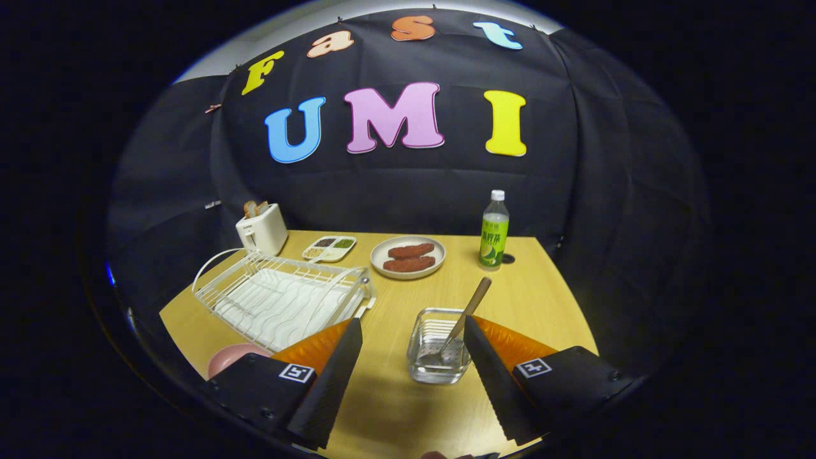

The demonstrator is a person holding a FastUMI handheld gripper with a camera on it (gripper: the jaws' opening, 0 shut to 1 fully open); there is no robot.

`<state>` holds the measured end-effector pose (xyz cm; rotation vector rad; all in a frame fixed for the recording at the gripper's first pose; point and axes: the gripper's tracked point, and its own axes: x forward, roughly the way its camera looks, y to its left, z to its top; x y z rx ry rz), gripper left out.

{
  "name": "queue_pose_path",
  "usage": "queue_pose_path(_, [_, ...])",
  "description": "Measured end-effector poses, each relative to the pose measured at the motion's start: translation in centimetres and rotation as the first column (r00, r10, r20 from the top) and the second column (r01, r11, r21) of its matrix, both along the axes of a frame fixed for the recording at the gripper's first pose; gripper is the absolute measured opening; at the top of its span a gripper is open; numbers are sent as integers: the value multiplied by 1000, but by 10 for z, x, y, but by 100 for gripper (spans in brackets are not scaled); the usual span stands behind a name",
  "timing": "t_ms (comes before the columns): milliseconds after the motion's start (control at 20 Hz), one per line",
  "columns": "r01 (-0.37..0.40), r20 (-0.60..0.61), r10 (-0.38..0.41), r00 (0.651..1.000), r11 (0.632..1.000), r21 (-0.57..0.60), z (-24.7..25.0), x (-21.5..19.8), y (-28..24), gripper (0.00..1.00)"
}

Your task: Take the plate from the dish rack, then take the spoon from the basket and place it into the plate.

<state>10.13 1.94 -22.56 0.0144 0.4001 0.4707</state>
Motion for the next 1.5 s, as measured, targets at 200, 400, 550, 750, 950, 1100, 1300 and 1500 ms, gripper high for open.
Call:
queue_pose_path(200, [21, 37, -19, 999, 999, -32, -5, 46, -10, 98])
queue_pose_path(400, [75, 0, -75, 997, 997, -36, -28, 90, -17, 98])
queue_pose_path(550, [75, -35, -78, 996, 995, -60, -53, 105, -14, 98])
queue_pose_path(750, [59, -161, -61, 985, 998, -19, -88, 116, 5, 98])
queue_pose_path(950, [74, -191, -76, 979, 997, -17, -98, 127, 9, 85])
queue_pose_path(1100, [63, -176, -74, 982, 996, -65, -101, 123, 7, 46])
queue_pose_path(1300, [73, -220, -81, 972, 996, -46, -98, 115, 12, 26])
queue_pose_path(1500, [67, -214, -75, 974, 997, -43, -82, 104, 18, 14])
